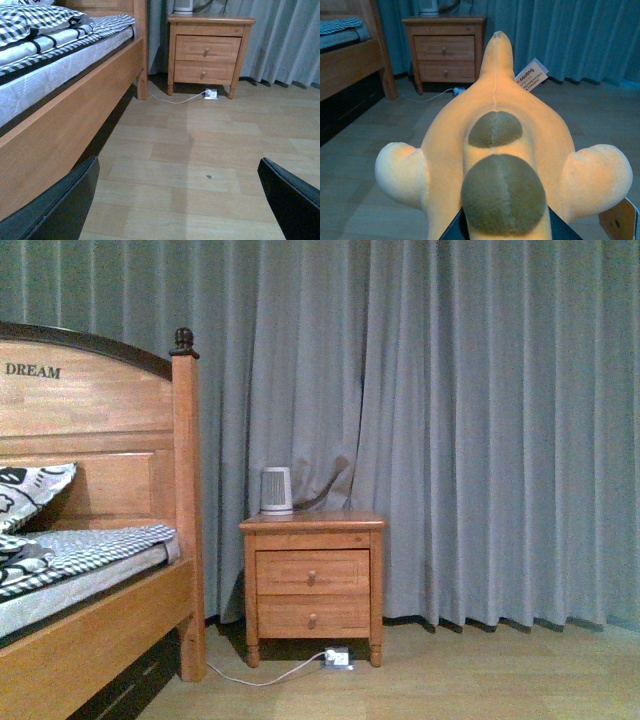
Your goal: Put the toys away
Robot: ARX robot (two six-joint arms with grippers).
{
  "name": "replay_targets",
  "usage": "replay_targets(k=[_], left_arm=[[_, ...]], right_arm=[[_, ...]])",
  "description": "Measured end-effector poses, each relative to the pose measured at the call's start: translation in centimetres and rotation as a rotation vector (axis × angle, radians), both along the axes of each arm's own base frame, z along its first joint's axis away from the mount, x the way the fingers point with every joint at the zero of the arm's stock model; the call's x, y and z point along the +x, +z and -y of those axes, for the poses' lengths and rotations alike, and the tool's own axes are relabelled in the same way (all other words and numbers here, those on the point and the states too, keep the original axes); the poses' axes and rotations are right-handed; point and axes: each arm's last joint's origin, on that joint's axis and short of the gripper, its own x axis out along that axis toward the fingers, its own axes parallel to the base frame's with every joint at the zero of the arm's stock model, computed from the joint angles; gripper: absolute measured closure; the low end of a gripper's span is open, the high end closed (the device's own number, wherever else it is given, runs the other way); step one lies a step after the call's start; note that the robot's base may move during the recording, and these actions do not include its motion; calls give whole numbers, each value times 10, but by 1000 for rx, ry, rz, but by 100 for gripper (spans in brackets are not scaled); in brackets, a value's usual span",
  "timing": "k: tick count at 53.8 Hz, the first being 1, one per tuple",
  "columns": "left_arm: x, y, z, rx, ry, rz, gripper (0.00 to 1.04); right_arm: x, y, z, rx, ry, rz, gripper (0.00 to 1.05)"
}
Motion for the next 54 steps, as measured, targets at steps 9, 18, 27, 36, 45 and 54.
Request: replay_targets(k=[9,18,27,36,45,54], left_arm=[[0,0,0,0,0,0,6],[0,0,0,0,0,0,6],[0,0,0,0,0,0,6],[0,0,0,0,0,0,6],[0,0,0,0,0,0,6],[0,0,0,0,0,0,6]], right_arm=[[0,0,0,0,0,0,98],[0,0,0,0,0,0,98],[0,0,0,0,-1,0,98],[0,0,0,0,-1,0,98],[0,0,0,0,0,0,98],[0,0,0,0,-1,0,98]])
